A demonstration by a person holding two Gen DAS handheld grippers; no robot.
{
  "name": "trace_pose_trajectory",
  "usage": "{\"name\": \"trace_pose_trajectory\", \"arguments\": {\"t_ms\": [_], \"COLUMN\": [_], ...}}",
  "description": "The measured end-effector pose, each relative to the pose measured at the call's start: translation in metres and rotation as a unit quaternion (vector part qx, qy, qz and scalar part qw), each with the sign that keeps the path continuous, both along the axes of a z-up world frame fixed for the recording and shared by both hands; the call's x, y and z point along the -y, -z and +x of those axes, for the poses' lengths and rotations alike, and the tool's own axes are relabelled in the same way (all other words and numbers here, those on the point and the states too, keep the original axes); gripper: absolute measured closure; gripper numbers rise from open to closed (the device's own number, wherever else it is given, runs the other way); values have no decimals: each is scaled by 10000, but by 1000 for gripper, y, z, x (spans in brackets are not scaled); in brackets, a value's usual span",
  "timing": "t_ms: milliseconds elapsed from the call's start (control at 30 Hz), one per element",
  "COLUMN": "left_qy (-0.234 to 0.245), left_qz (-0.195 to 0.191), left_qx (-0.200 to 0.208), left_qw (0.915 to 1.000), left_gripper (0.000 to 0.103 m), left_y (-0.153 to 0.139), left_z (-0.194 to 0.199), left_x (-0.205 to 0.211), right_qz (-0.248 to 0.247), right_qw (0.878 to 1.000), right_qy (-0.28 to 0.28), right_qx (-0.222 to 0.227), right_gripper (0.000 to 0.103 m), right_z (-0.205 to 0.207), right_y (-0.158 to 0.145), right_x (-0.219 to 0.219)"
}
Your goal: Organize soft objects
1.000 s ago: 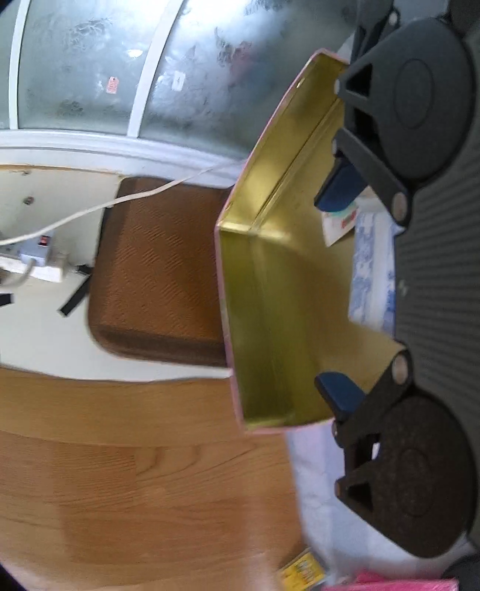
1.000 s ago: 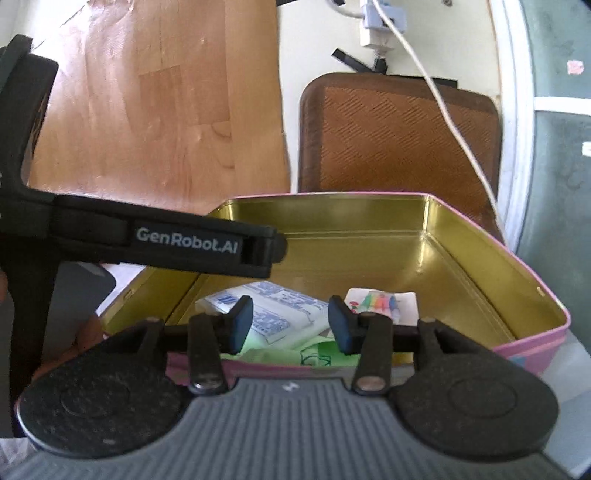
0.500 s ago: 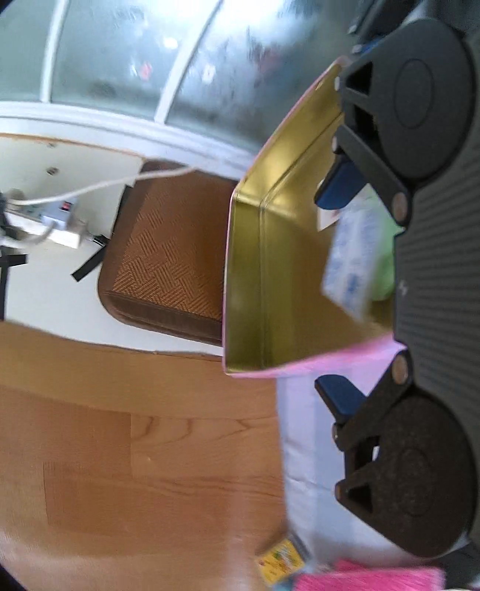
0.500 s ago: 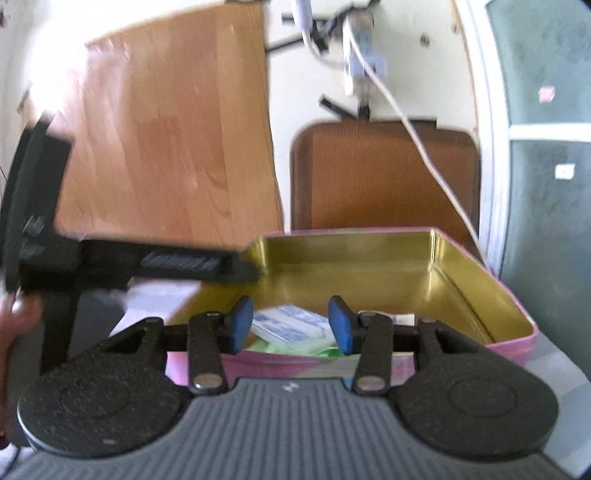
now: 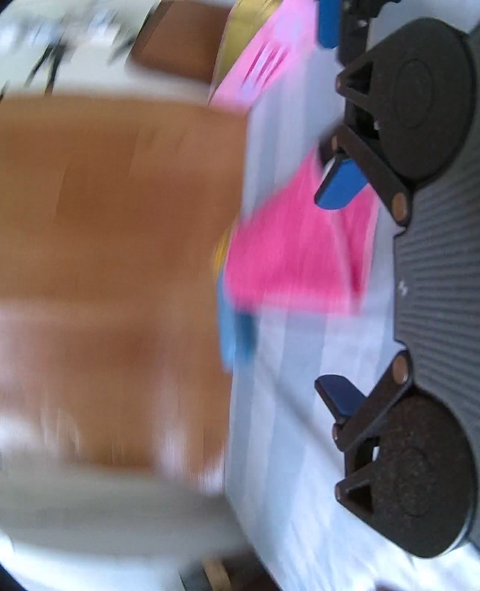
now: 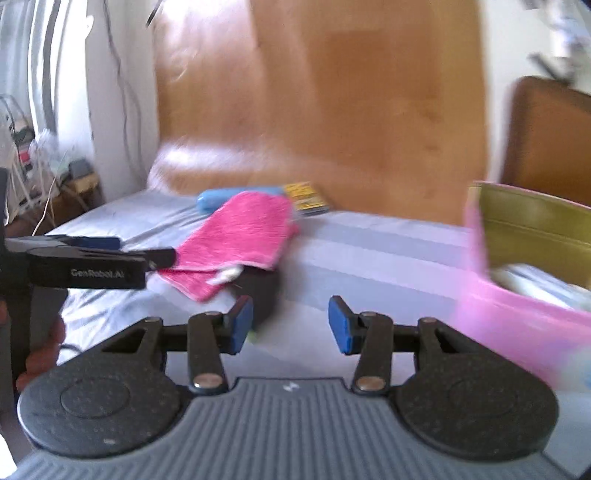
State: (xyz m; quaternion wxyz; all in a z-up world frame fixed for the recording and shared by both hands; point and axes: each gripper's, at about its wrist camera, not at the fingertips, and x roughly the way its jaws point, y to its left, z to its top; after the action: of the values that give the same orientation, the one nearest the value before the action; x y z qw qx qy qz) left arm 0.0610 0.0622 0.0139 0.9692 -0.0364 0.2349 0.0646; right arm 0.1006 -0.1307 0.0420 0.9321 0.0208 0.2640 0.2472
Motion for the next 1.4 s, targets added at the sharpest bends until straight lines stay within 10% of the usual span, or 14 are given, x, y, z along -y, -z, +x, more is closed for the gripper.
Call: {"name": "trace_pose_trajectory", "arguments": {"t_ms": [167,367,433,467,967,1133,1267,1400], "left_qy": [-998,-1250,-1229,-1192,-764,-34,529,571], "left_qz": [-1432,-1983,-1989,-1995,-2087,-2127,-1923,-1243], "left_qx": [437,580,595,588,549,332,176,-133], "left_qw": [9837,9704,9705,9708,9734,9766,9797,9905], "left_gripper": [4,3,3,3,3,3,1,1], "left_y": [3,6,7,8,8,5,-5,-17], "left_z": [-11,-14,-15,-16,-17,-22,-26,-22], "left_x": [-67,-86,-88,-88,-84,-67,-40,-11], "right_qz": [-430,-900,-766,-678,-731,-825,-329,-224], "right_qw": [9975,9937,9945,9945,9793,9895,9958,9950], "right_qy": [-554,-658,-701,-752,-1888,-1179,-778,-938], "right_qx": [91,-98,-152,-255,38,-164,-363,-268], "right_gripper": [48,37,60,96,99,95,55,51], "right_z": [39,84,91,93,-76,-107,-107,-99], "right_y": [-5,11,13,11,-14,-4,0,2], "right_x": [-82,-139,-143,-143,-35,24,46,22]}}
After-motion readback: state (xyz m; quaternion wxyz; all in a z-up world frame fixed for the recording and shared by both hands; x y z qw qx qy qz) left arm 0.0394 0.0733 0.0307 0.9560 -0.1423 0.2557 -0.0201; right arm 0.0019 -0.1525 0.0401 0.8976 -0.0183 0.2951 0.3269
